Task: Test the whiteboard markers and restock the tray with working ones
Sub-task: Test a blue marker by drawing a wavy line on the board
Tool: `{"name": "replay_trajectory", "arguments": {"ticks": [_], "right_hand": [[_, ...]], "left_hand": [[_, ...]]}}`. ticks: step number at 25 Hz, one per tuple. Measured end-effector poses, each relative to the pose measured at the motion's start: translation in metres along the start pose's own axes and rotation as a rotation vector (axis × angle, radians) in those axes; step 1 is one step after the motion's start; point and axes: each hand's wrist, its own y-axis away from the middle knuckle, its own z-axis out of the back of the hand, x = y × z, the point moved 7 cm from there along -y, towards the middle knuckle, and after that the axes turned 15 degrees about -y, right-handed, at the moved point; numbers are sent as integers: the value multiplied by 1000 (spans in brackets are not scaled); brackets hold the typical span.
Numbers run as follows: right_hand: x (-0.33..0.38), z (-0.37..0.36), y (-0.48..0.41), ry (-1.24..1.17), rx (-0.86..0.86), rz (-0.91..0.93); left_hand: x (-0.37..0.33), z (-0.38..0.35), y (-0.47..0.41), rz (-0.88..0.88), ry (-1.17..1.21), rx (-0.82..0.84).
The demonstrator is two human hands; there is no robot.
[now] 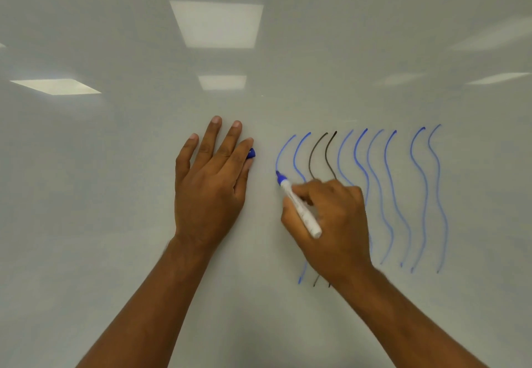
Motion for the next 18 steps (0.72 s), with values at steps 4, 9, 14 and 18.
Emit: {"name": "replay_trajectory", "arguments": {"ticks": [4,9,14,18], "right_hand": [[-6,13,82,63,56,-36],[-7,1,162,131,129,-150],[-9,6,159,-13,132,-332],[-7,35,160,-300,4,-564]], "left_hand": [[0,3,-1,13,-15,-19],[-1,1,-1,-5,-1,-28],[0,4,0,2,61,-45],[4,23,13,55,330,-70]]}}
